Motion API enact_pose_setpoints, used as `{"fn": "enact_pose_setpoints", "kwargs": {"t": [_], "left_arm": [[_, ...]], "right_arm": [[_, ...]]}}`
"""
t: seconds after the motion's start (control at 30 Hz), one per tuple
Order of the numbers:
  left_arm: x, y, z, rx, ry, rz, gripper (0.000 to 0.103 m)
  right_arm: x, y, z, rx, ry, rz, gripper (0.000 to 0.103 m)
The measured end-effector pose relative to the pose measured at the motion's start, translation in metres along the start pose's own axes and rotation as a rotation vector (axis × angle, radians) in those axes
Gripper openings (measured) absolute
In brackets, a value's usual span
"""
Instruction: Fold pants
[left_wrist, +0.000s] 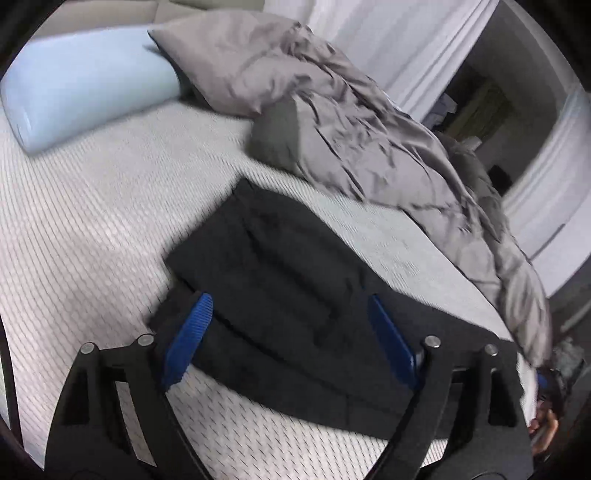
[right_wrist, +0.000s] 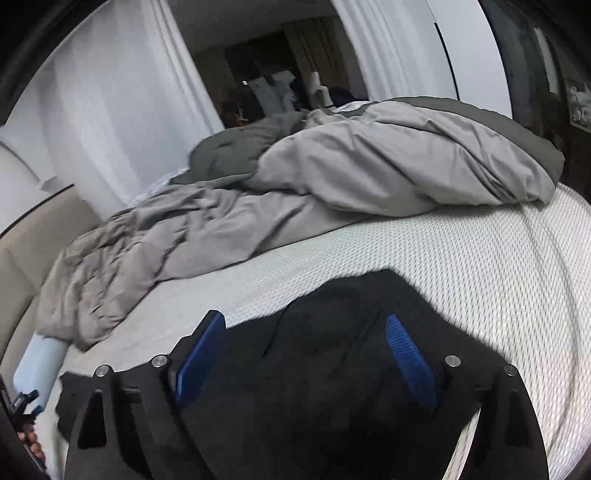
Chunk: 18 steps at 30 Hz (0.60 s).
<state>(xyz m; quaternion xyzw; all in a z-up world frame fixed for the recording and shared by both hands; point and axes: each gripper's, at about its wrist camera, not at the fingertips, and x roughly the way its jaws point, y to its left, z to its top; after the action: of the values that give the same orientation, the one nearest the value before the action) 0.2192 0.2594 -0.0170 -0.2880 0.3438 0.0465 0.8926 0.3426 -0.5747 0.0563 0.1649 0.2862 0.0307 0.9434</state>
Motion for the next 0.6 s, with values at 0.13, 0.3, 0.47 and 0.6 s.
{"fn": "enact_pose_setpoints", "kwargs": {"t": [0.13,0.3,0.47,0.6], "left_arm": [[0.039,-0.003,-0.025,-0.026,0.100,-0.022,0.052],[0.078,0.009,-0.024,-0.117,0.148,-0.001,0.005],[0.034,0.008,-0.030,-0.078,0.056,-0.033,0.000],[0.007,0.020,-0.044,-0.046,0.064,0.036,0.000]], "right_arm": [[-0.023,0.000,-0.034,0.049,0.023,0.083,0.091],[-0.020,-0.009,-0.054,0.059,0.052,0.073,0.091],[-0.012,-0.026,-0.061,0.066,0.085,0.032,0.090],[-0.020,-0.032,-0.062,0.051,0.079,0.024,0.091]]}}
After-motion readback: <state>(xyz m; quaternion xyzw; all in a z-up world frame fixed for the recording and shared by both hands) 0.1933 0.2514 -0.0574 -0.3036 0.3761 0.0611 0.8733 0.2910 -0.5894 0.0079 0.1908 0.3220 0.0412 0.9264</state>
